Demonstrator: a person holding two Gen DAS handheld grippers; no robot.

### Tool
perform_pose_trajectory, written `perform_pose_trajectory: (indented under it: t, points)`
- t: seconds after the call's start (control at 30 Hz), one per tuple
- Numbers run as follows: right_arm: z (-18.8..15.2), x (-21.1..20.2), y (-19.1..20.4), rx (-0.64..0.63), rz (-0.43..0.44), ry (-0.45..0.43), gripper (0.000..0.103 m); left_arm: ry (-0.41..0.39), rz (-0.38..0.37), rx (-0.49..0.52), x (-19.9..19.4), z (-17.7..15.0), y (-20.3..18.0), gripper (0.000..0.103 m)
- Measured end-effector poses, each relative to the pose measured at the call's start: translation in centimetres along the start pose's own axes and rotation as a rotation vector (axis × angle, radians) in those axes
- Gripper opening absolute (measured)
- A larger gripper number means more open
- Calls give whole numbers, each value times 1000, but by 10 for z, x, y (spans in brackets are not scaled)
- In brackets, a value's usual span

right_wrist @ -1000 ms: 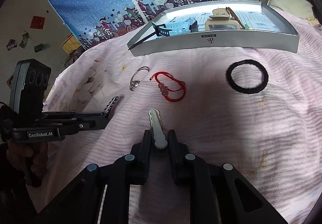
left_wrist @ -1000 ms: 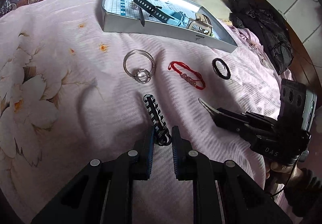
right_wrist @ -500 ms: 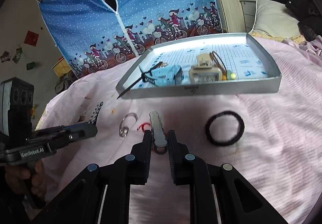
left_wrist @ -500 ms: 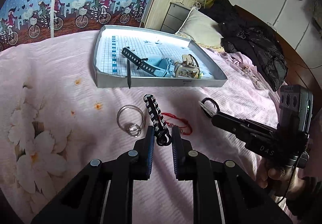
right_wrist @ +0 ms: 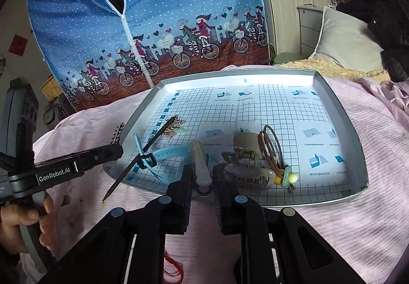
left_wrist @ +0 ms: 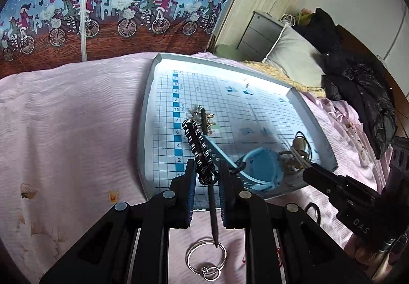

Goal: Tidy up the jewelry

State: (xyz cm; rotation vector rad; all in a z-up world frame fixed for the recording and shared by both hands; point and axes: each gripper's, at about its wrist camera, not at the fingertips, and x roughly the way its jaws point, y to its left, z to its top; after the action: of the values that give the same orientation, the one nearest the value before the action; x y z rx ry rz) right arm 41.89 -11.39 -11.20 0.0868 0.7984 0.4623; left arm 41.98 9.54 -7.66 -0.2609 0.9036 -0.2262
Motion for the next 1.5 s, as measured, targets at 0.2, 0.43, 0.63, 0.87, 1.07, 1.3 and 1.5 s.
perform_pose_trajectory:
  t: [0.2, 0.43, 0.63, 0.87, 1.07, 1.3, 1.5]
  points:
    - [3, 14, -4, 43, -4, 30, 15, 70, 12, -17, 15, -5, 14, 13]
    - [-1, 14, -2, 47, -17, 27, 16, 95, -6, -46, 12, -8, 20, 14]
    - [-1, 8, 3, 23, -30, 14, 24, 86, 12, -42, 2, -7, 12, 31]
    - [-1, -24, 4, 9, -61, -93, 51, -9, -1, -48, -25, -11, 6, 75]
    - [-6, -73, 10, -38, -52, -236, 100, -193, -1, -32, -68, -24, -9, 101]
    - [-20, -121, 12, -64, -49, -352, 103, -372, 20, 20, -123, -51, -33, 101]
    - [-39, -157, 18, -101, -63, -410, 103, -410, 57, 65, -155, -74, -48, 101]
